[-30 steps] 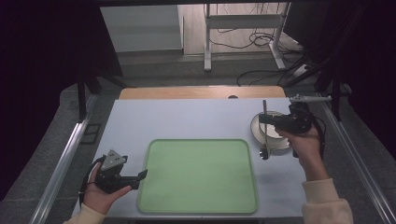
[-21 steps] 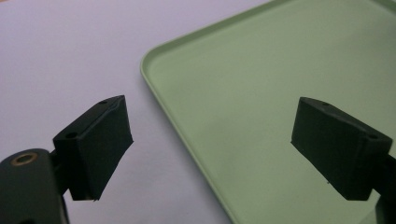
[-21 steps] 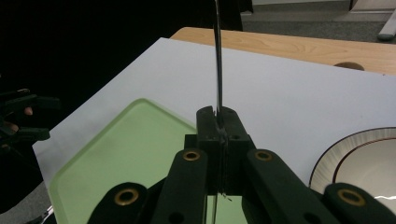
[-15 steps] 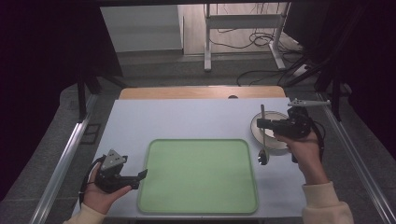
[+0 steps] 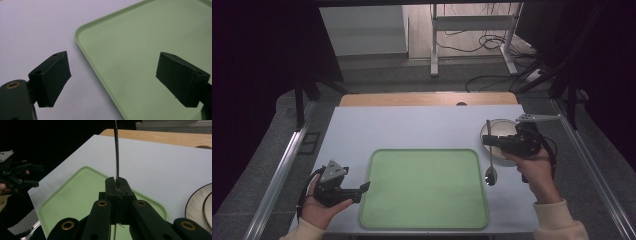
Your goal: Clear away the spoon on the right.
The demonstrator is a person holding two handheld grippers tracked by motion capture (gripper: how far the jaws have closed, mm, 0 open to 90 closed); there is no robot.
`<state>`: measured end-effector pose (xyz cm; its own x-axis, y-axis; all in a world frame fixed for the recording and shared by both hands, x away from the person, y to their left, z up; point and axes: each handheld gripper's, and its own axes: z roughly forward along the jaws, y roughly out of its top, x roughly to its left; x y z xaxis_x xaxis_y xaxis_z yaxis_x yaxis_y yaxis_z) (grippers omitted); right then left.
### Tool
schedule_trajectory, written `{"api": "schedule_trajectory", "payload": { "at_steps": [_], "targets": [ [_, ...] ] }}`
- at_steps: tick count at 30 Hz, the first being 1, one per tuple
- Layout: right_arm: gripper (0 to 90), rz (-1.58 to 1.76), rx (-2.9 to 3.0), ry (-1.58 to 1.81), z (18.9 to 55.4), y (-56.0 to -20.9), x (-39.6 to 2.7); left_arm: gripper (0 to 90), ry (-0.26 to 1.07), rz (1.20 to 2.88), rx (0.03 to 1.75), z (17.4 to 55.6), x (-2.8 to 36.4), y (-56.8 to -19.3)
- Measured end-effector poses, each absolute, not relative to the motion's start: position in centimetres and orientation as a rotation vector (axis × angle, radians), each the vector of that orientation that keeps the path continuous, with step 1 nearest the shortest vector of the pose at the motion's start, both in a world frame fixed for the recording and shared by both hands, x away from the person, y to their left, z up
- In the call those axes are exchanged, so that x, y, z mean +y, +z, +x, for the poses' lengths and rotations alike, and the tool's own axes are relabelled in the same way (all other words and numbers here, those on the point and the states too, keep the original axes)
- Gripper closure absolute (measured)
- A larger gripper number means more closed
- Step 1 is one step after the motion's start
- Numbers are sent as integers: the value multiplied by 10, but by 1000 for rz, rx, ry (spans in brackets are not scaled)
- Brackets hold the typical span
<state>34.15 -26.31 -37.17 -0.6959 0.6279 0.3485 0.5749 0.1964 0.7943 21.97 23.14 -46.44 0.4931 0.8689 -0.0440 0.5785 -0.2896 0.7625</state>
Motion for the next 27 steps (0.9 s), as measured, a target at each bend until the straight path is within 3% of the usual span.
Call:
{"api": "schedule_trajectory", "payload": {
  "at_steps": [16,27],
  "targets": [
    [881,1244,2454,1509,315,-385,-245,120,495,1995,1188,219,231,-464],
    [881,1318,2527,1390,316,-410,-221,120,497,1996,1185,219,231,-463]
  ]
}}
